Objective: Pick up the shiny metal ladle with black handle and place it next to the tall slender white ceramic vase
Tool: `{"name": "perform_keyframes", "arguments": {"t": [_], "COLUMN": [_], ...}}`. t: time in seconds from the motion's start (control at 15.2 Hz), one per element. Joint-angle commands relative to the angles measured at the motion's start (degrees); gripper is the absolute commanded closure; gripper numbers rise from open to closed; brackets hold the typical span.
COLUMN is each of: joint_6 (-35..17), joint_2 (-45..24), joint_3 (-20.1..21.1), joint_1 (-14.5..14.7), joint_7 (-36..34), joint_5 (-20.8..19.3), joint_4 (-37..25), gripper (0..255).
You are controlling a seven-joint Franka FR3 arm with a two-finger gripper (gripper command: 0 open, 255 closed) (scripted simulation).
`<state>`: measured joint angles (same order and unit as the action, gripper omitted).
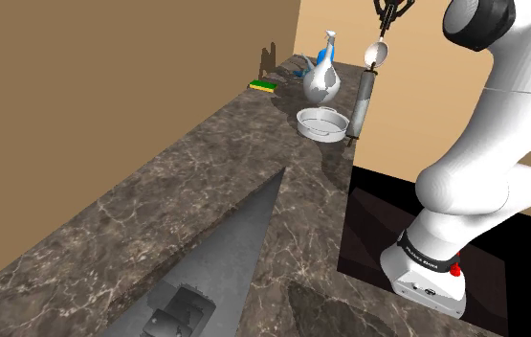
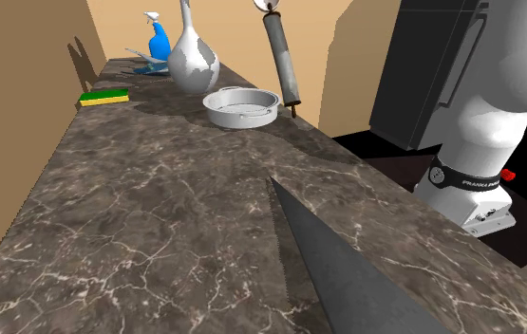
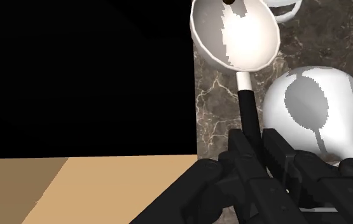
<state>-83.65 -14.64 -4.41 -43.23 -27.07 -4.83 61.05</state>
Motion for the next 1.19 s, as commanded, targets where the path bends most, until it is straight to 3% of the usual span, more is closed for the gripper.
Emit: {"name": "perform_keyframes", "arguments": {"t": [0.0, 1.12], "joint_6": [-1.34, -17.4], "joint_2": [0.07, 6.43], "joint_3": [-0.14, -0.06], "joint_1": [-0.33, -0.03], "joint_7": [0.4, -1.24], "joint_5": [0.12, -0.5], "joint_4": [1.33, 23.82], "gripper": [255, 255]}}
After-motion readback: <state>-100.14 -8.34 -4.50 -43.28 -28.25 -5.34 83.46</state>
